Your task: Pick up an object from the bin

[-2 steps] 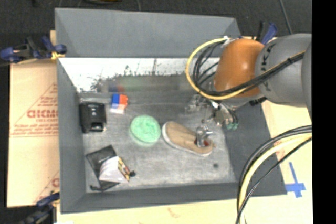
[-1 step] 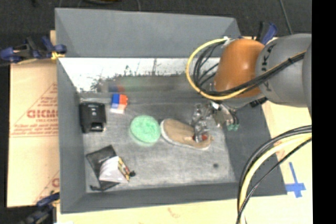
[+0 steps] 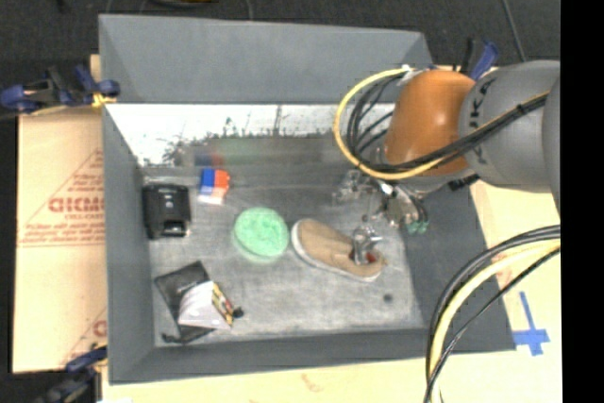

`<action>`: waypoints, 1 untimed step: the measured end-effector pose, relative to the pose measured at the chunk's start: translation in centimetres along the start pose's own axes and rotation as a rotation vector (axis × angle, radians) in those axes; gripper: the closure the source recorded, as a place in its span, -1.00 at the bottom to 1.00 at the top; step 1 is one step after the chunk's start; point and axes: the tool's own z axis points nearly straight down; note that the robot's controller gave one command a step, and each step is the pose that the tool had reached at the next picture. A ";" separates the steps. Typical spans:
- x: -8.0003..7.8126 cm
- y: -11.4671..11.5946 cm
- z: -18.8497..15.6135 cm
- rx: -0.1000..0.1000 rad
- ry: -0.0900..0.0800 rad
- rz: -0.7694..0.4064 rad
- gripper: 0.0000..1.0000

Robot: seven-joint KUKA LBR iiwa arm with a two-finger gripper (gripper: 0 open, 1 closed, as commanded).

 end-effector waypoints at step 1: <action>0.3 0.0 -0.1 -0.003 0.019 -0.001 1.00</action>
Offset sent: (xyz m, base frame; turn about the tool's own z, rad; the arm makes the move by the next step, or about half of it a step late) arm 0.0000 0.0000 0.0000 0.0000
